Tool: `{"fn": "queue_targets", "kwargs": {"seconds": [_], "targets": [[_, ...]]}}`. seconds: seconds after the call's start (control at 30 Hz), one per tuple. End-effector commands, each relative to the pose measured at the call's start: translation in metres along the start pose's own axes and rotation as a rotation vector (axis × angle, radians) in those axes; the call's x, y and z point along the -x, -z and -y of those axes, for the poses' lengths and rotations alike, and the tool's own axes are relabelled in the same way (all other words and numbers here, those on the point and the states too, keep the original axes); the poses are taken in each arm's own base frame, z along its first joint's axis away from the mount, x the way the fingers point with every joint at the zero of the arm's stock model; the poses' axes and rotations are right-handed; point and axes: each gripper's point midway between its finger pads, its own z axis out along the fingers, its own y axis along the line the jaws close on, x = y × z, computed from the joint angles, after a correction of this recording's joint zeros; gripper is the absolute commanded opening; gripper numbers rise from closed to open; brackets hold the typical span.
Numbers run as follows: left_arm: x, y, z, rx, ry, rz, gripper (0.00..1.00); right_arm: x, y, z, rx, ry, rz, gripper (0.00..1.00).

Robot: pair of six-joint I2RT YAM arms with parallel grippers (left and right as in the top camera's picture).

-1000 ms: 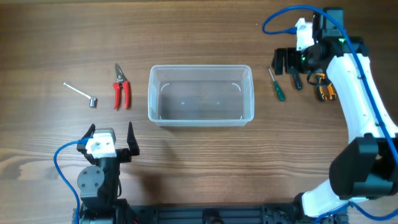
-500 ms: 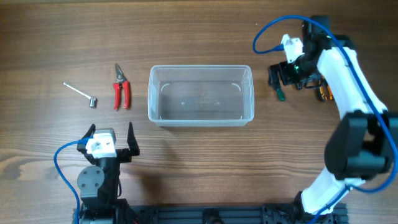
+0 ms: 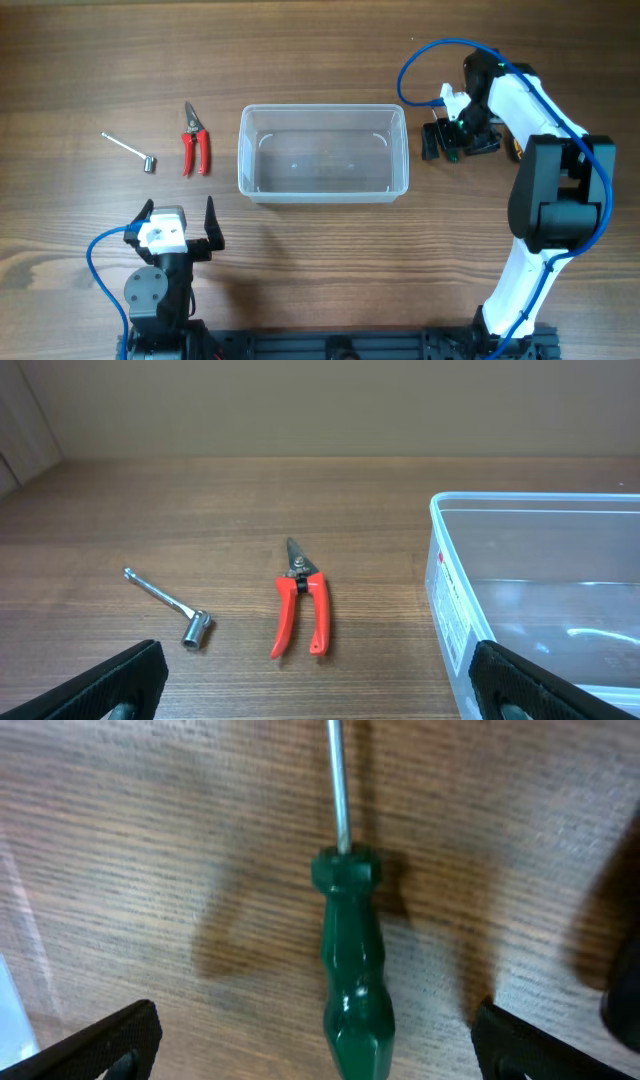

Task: Pack container
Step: 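Move the right gripper over the green screwdriver and lower it, then close the right gripper on the green screwdriver handle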

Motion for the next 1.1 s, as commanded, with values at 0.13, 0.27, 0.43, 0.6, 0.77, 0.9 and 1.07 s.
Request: {"fn": "queue_targets", "kwargs": {"seconds": [0.13,0.27,0.43,0.6,0.77,0.9,1.07], "targets": [[0.001,0.0,0.001,-0.006,-0.021,0.009,1.0,0.007,-0.003,0.006,-0.022,0.05,0.015,1.0],[0.001,0.0,0.001,-0.006,-0.021,0.009,1.0,0.009,-0.003,0.011,-0.051,0.069,0.018,1.0],[0.001,0.0,0.001,-0.006,-0.021,0.009,1.0,0.014,-0.002,0.016,-0.081,0.07,0.035,0.96],[0.001,0.0,0.001,-0.006,-0.021,0.009,1.0,0.017,-0.002,0.017,-0.083,0.069,0.05,0.92],[0.001,0.0,0.001,-0.006,-0.021,0.009,1.0,0.018,-0.002,0.012,-0.053,0.069,0.057,0.79],[0.001,0.0,0.001,-0.006,-0.021,0.009,1.0,0.019,-0.002,0.012,-0.054,0.069,0.058,0.63],[0.001,0.0,0.001,-0.006,-0.021,0.009,1.0,0.019,-0.002,0.012,-0.054,0.069,0.061,0.56]]}}
